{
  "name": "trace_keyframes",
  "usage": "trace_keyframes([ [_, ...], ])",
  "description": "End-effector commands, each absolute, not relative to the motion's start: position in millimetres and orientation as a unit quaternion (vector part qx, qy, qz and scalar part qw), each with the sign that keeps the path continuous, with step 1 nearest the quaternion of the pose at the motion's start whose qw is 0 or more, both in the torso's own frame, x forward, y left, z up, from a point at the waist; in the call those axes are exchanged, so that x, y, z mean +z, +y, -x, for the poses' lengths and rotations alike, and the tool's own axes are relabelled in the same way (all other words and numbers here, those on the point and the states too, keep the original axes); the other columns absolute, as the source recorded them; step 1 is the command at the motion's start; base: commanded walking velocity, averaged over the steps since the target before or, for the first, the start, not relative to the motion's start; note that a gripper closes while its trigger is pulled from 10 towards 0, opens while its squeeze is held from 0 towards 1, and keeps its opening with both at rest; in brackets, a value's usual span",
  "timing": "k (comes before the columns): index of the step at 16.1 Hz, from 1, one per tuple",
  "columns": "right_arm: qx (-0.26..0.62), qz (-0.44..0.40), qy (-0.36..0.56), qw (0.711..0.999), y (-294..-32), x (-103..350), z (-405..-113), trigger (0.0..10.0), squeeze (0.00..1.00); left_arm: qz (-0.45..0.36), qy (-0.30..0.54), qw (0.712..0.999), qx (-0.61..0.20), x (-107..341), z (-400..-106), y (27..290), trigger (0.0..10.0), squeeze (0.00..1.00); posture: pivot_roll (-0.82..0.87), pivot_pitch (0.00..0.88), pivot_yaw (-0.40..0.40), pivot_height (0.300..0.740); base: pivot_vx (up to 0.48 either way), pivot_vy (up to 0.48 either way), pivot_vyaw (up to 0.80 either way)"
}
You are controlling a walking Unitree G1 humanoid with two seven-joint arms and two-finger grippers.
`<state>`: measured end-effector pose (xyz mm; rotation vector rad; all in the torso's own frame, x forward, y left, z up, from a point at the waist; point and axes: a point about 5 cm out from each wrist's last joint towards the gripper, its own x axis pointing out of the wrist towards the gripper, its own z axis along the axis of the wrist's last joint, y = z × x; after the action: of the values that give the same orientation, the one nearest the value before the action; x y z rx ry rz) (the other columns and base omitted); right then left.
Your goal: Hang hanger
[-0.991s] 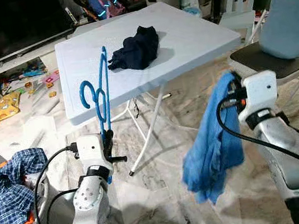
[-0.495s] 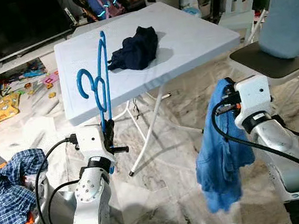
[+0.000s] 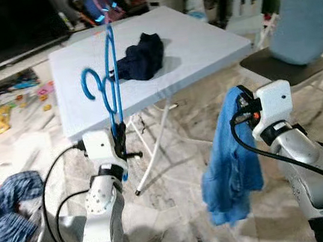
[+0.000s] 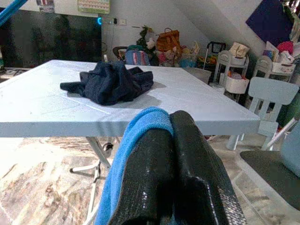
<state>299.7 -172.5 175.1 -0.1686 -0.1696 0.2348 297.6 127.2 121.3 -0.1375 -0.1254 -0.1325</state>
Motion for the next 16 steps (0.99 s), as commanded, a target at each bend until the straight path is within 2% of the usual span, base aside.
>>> trace_keyframes([
  [1,0.121,0.078,-0.117,0.983,-168.5,190.4,-303.1,10.0,0.00,0.063,-0.079,0.993,-0.055,130.7,-299.7,132.6,10.0,0.00,-0.24,0.000,0.132,0.740,0.349,0.000,0.00],
  [5,0.129,0.068,-0.134,0.980,-161.1,197.3,-306.0,10.0,0.00,0.054,-0.080,0.994,-0.045,131.4,-300.9,140.5,10.0,0.00,-0.24,0.000,0.130,0.740,0.355,0.000,0.00],
  [8,0.138,0.076,-0.135,0.978,-160.1,196.2,-303.5,10.0,0.00,0.055,-0.079,0.994,-0.045,130.2,-301.2,136.1,10.0,0.00,-0.24,0.000,0.131,0.740,0.382,0.000,0.00],
  [13,0.134,0.070,-0.139,0.979,-159.1,197.2,-305.3,10.0,0.00,0.052,-0.086,0.993,-0.054,135.1,-306.9,134.0,10.0,0.00,-0.25,0.000,0.138,0.740,0.400,0.000,0.67],
  [16,0.131,0.064,-0.141,0.979,-159.6,198.5,-306.7,10.0,0.00,0.053,-0.087,0.993,-0.055,136.4,-307.9,131.6,10.0,0.00,-0.25,0.000,0.140,0.740,0.399,0.000,0.00],
])
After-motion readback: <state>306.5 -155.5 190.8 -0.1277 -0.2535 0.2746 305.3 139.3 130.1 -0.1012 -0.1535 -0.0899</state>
